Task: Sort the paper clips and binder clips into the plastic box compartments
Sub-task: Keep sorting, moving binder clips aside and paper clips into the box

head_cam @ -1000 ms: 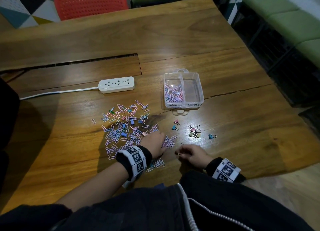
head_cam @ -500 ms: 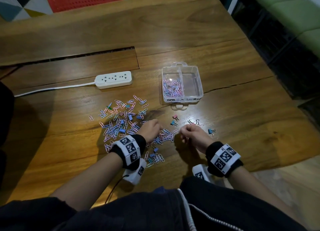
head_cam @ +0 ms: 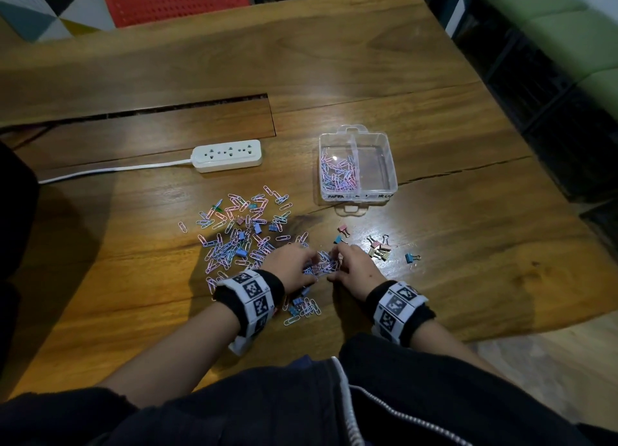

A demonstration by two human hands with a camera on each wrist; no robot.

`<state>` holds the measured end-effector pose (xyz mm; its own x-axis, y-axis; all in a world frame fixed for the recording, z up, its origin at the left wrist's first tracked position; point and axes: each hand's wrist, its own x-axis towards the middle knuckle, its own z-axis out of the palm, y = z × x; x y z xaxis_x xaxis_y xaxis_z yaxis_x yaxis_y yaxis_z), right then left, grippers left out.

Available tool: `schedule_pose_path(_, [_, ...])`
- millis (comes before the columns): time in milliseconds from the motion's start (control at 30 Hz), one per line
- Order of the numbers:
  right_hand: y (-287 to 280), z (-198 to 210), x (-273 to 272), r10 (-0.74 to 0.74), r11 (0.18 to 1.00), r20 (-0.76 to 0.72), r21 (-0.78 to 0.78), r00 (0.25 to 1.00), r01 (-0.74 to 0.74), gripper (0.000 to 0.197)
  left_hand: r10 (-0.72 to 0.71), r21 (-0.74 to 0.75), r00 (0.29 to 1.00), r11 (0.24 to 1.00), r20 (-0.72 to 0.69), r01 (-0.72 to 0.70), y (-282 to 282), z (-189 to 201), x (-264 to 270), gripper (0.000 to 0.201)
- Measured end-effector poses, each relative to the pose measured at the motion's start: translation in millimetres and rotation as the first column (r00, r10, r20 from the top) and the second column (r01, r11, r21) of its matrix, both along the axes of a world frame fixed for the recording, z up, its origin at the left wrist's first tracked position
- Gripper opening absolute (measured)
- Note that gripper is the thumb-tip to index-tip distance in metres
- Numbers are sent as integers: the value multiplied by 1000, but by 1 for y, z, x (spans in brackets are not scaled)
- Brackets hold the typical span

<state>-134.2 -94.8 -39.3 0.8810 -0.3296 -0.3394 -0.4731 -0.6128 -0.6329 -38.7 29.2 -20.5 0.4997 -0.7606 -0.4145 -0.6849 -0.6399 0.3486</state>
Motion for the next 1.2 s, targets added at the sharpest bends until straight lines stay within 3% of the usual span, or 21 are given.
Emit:
schedule_pose_path(200, [-5, -1, 3, 98, 993, -20, -67, 995, -99, 6, -82, 29, 994, 996, 78, 80, -10, -3, 1, 28])
schedule_pose_path(367, [-8, -1, 0, 137, 988, -11, -68, 991, -137, 14, 48, -37, 995, 998, -93, -51, -10, -1, 14, 29])
schedule_pose_path(500, [-6, 4, -4, 65, 998, 1, 17, 998, -65, 4, 189, -122, 941, 966, -280, -230, -12, 5, 21, 23])
schedule_pose_path(567, [-9, 9, -5, -37, 994, 8, 101, 999, 36, 8, 317, -131, 789, 887, -527, -444, -12, 5, 25, 23])
schedule_pose_path(633, [-15, 16, -5, -161, 961, 2, 227, 987, 156, 14, 384, -71, 532, 758, -755, -648, -12, 6, 28, 24])
schedule_pose_path(700, [-20, 22, -6, -298, 865, -18, 418, 954, 278, 19, 371, -5, 305, 628, -877, -778, -12, 8, 30, 22])
schedule_pose_path(733, [-22, 25, -6, -358, 794, -37, 515, 933, 325, 20, 357, 17, 238, 583, -903, -812, -13, 9, 31, 22])
schedule_pose_path(867, [-30, 34, -7, -459, 486, -129, 792, 879, 369, 19, 328, 63, 154, 564, -932, -824, -14, 10, 31, 24])
schedule_pose_path(967, [-31, 34, -7, -404, 385, -227, 837, 886, 390, 27, 349, 120, 96, 549, -932, -827, -13, 8, 32, 22])
schedule_pose_path(1000, [-31, 33, -7, -385, 365, -257, 840, 887, 402, 27, 365, 121, 122, 576, -923, -808, -13, 8, 32, 20])
schedule_pose_path(1033, [-30, 32, -7, -371, 338, -286, 844, 883, 416, 27, 384, 103, 193, 630, -903, -770, -13, 7, 31, 19])
schedule_pose_path(1067, [-29, 31, -7, -372, 310, -313, 846, 874, 435, 27, 394, 64, 318, 707, -862, -704, -12, 7, 29, 17])
schedule_pose_path(1100, [-28, 30, -5, -382, 296, -328, 842, 864, 451, 28, 384, 14, 487, 796, -785, -605, -12, 8, 27, 15])
schedule_pose_path(1133, [-27, 29, -4, -392, 325, -327, 825, 860, 462, 28, 340, -27, 665, 879, -665, -476, -10, 9, 24, 12])
schedule_pose_path(1167, [-25, 27, -2, -392, 412, -298, 789, 870, 456, 26, 257, -42, 818, 945, -514, -323, -8, 9, 21, 15])
schedule_pose_path(1200, [-22, 27, -1, -367, 556, -239, 718, 899, 418, 22, 147, -18, 921, 986, -361, -164, -6, 8, 18, 24])
